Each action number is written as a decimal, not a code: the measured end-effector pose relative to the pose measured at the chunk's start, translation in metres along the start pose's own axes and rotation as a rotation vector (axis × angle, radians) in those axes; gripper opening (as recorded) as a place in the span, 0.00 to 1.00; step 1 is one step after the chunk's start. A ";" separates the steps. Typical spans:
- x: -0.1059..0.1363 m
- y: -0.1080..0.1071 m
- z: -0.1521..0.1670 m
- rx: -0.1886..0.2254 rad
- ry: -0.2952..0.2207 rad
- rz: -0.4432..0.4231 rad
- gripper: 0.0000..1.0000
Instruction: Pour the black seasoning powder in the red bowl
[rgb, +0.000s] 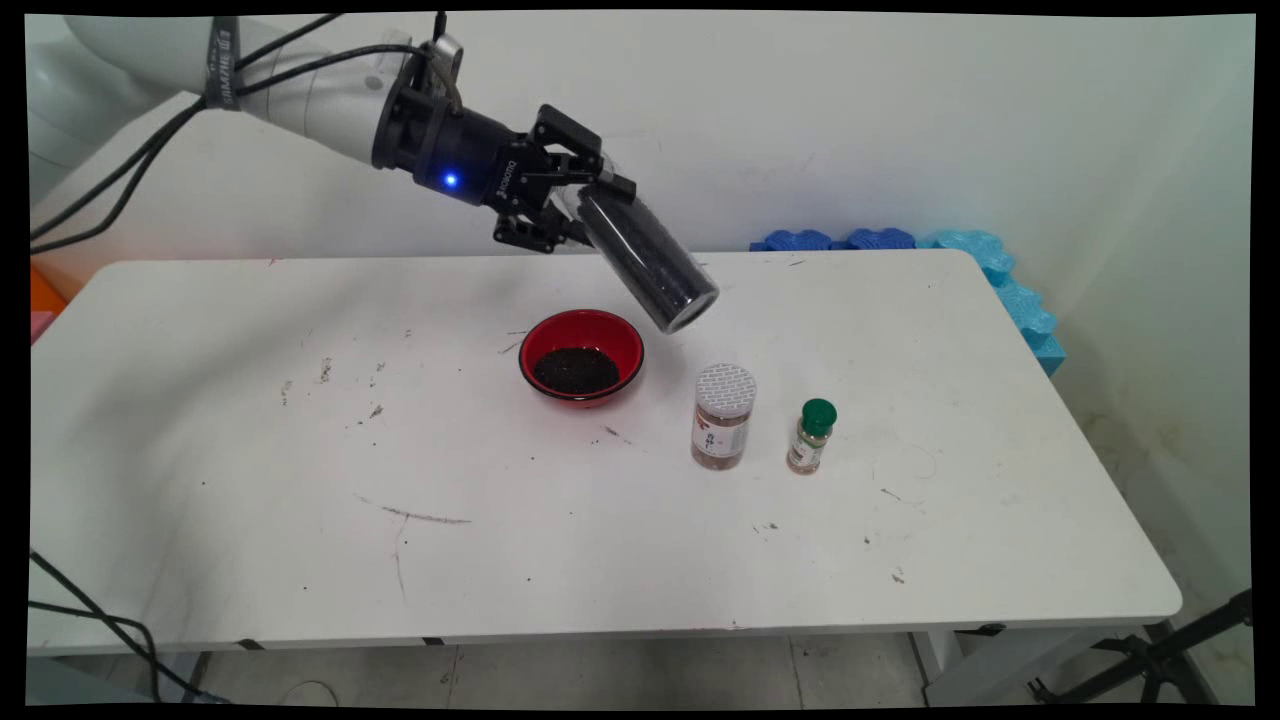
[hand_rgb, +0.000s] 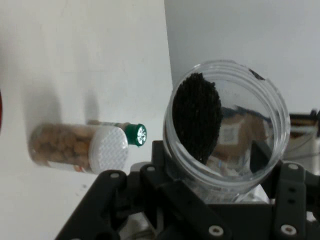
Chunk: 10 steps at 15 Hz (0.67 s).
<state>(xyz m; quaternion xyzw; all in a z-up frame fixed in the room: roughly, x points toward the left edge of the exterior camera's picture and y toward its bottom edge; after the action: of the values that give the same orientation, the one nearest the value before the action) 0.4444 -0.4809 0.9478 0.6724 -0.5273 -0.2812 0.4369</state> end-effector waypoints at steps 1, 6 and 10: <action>-0.001 0.001 -0.001 0.003 0.000 0.060 0.00; -0.007 0.010 -0.009 0.016 -0.002 0.349 0.00; -0.012 0.016 -0.014 0.027 -0.003 0.545 0.00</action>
<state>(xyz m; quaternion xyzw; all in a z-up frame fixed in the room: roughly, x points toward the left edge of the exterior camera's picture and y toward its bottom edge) 0.4454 -0.4666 0.9669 0.5110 -0.6929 -0.1474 0.4868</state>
